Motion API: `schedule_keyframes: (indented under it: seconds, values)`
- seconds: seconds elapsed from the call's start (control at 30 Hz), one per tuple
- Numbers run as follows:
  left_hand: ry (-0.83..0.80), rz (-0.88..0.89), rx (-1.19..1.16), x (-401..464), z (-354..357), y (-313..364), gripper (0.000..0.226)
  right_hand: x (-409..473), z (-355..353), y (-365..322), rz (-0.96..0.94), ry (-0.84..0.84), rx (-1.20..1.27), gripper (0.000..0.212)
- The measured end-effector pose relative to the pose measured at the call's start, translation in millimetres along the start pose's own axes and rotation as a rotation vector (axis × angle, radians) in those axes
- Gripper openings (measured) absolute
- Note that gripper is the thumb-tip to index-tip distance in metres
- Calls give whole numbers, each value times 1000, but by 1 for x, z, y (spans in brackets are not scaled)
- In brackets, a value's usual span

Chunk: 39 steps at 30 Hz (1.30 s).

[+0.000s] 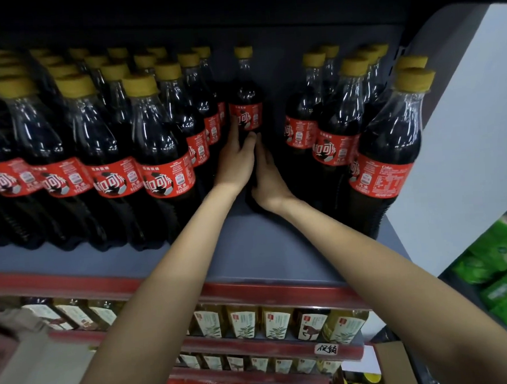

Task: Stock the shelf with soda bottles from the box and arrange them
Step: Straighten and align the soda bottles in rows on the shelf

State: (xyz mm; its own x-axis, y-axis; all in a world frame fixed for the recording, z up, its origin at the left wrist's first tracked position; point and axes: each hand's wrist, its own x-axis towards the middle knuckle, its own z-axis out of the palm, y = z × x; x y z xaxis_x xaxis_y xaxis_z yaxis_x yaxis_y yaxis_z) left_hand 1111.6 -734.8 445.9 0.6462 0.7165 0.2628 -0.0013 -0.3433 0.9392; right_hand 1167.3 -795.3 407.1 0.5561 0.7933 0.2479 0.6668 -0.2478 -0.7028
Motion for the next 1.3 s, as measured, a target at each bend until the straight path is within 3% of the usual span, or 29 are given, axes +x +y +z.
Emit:
schedule_keyframes:
  seconds: [0.1,0.23,0.43,0.57,0.67,0.8,0.97,1.13,1.3]
  values:
    - [71,148,106,-15,-6,4,46,-20,-12,-6,-1,23,6,82]
    - [-17,337,121,-32,-7,7,38,-66,-27,-10,-51,205,36,73]
    - [-304,39,-150,-10,13,23,50,-88,-24,-14,61,233,50,82]
    - [-404,34,-148,-12,25,22,50,-84,-20,-18,98,209,26,84]
    - [-302,108,-109,-16,24,20,52,-86,-21,-16,104,215,-12,83]
    - [-102,245,183,-19,9,9,63,-83,-22,-14,52,214,-3,84]
    - [98,239,456,-21,-8,4,67,-70,-23,-22,17,217,4,81]
    - [157,232,463,-24,-7,3,65,-41,-22,-26,28,223,-45,84]
    - [143,335,308,-33,-7,-5,65,-31,-20,-22,49,191,-50,86]
